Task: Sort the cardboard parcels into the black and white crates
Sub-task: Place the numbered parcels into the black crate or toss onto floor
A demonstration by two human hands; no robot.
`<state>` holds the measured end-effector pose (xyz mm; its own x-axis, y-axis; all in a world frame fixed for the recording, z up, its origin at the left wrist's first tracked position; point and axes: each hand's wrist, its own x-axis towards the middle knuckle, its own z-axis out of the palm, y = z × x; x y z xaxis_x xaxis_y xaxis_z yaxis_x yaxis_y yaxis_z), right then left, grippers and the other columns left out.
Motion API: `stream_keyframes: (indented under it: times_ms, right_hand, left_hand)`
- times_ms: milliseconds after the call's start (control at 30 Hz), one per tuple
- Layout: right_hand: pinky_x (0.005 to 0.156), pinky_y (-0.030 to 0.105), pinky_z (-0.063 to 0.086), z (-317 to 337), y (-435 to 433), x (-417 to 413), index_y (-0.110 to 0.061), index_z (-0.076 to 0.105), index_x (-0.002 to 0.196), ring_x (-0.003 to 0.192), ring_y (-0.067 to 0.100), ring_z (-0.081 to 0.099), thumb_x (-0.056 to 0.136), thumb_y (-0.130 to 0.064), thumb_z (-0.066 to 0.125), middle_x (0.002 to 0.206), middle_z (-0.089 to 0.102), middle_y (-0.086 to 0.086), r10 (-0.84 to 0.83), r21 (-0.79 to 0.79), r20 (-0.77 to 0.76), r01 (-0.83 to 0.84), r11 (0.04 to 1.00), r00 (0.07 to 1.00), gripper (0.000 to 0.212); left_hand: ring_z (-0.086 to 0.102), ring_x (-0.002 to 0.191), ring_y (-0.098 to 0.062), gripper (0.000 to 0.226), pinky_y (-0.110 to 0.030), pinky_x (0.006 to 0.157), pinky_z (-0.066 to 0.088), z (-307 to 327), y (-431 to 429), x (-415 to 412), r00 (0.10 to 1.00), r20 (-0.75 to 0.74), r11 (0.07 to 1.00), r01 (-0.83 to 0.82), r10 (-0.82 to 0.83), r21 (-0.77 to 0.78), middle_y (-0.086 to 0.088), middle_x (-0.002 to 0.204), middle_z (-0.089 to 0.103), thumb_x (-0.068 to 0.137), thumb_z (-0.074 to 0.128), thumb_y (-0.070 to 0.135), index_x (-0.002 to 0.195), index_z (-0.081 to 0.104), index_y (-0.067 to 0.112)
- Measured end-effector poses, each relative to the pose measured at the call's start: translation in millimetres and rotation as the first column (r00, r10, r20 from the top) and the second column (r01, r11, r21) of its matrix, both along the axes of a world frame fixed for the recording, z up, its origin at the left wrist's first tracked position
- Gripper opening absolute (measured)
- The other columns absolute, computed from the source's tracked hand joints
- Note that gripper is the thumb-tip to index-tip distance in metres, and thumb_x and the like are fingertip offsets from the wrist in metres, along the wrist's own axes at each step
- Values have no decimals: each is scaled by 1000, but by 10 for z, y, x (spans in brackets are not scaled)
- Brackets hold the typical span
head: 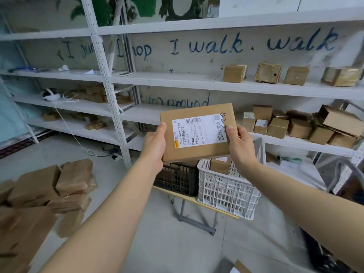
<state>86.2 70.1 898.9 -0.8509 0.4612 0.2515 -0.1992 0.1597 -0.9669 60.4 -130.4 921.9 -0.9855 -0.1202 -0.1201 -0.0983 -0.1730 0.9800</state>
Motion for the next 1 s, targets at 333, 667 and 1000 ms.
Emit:
stream_keyframes:
  times_ms: [333,667,1000]
  right_hand:
    - [57,16,41,-156,385,-2145,-27,51,102,77,-2,53,98,-34,40,87,57,-17,75,66,17,-76,995,997,13]
    - [63,19,42,-455,741,-3890,-16,59,121,86,9,58,96,-43,44,102,64,-3,143,192,165,-174,966,976,39]
    - [71,26,44,-855,848,-5100,-20,52,111,88,15,59,88,-38,57,103,61,-2,183,240,358,-280,930,915,29]
  left_hand:
    - [62,42,-1,24,-17,34,43,-185,422,-1970,997,18,997,-79,79,-2,18,50,65,95,49,47,85,56,27]
    - [63,75,-18,26,-33,65,53,-637,655,-3539,970,226,996,-89,86,1,0,87,68,94,51,47,83,58,24]
    - [66,85,-29,30,-41,58,55,-1271,637,-4656,885,462,997,25,-53,66,-11,95,69,93,53,45,100,60,16]
